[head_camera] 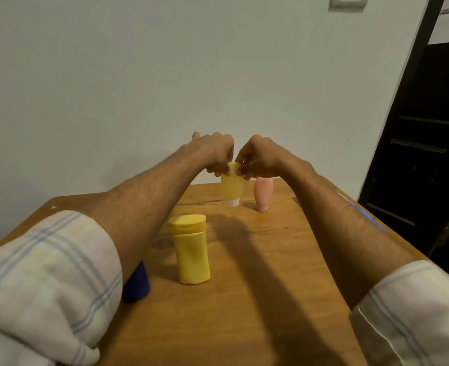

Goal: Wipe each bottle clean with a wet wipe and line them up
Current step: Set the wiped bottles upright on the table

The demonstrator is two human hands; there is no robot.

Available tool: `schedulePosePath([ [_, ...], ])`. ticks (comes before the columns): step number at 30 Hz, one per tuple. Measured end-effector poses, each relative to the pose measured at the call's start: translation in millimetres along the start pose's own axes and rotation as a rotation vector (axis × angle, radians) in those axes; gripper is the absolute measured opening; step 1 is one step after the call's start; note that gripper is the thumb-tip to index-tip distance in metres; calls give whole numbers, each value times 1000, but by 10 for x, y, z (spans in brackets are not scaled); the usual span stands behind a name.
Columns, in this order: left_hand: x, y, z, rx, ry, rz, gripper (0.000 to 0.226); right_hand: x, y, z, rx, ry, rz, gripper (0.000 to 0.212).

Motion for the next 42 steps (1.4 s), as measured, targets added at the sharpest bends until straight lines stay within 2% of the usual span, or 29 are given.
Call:
schedulePosePath([
  [3,-126,-55,170,11,-2,-2,17,-102,80,190,-8,6,-42,24],
  [8,-430,-147,341,27,-93,6,15,-360,226,324,-25,-29,-77,25],
  [20,-734,-290,418,68,-109,-5,22,-685,347,427,-63,-37,-74,28],
  [25,-769,-324,397,83,-110,-14,30,-749,369,448,-63,-17,-86,30],
  [42,-625,-297,280,81,-149,19,35,-717,361,400,-79,-58,-151,41],
])
Point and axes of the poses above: each hand's wrist, its own z-axis towards the middle knuckle, its own x-axis out of the back of the hand, y = z × x, the point moved 3 cm from there along z, towards the middle knuckle, and after that the axes turned 12 degrees about y, right-handed, at the moved point
